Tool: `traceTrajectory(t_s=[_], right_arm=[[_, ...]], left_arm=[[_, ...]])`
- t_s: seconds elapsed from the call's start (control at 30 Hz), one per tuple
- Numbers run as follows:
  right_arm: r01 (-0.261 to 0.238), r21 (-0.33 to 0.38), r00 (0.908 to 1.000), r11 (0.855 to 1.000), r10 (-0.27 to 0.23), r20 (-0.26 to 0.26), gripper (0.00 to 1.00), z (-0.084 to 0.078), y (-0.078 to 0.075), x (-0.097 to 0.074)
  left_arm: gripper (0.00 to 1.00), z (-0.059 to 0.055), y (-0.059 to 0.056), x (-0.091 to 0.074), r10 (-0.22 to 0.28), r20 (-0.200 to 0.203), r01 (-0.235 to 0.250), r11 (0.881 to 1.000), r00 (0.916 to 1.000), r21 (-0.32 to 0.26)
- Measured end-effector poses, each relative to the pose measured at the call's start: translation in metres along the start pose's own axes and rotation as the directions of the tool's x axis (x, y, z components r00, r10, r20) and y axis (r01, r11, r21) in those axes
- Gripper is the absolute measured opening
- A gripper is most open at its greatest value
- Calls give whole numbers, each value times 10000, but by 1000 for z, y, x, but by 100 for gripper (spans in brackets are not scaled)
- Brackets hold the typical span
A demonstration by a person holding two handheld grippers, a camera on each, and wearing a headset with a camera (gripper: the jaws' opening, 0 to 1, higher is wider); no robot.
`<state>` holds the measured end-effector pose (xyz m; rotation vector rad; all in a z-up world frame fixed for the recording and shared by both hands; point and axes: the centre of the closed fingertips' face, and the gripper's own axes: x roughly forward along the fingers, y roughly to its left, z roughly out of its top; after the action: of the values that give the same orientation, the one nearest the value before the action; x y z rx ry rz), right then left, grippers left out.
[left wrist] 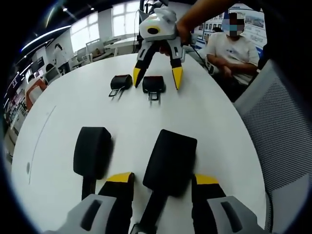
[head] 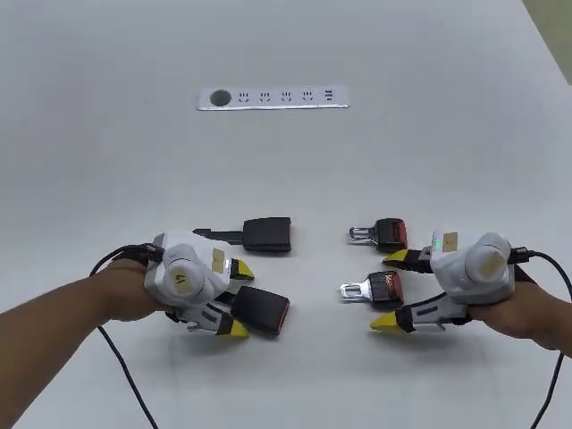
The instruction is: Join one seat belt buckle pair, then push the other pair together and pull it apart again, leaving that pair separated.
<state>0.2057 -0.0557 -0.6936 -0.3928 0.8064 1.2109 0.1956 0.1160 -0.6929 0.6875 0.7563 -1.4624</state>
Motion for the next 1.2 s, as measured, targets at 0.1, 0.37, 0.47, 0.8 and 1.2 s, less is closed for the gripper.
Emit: traceTrajectory(t_s=[0.1,0.37,0.47,0.8,1.2], right_arm=[[-126,-301,9999,9995,122,-116,58,-1,2,1],[-382,-672,9986,9970,356,-395,48,-1,1,0],[-366,-845,9981,9958,322,-528,45,-1,1,-1],[-181,-1102,9960,9937,83,-888,34,-5,-4,-5],[-843,-1834,9759,9794,440,-2138,34,-8,-1,-8]], left_arm=[[47,0,0,1,-11,-41,12,9999,10000,170],[40,0,-3,0,48,-113,-44,9995,9999,299],[36,-1,-4,-1,150,-58,-149,9997,9999,214],[35,-3,0,-3,1077,117,-1061,9898,9941,-947],[34,-2,0,0,1355,-315,-1384,9817,9903,-1310]])
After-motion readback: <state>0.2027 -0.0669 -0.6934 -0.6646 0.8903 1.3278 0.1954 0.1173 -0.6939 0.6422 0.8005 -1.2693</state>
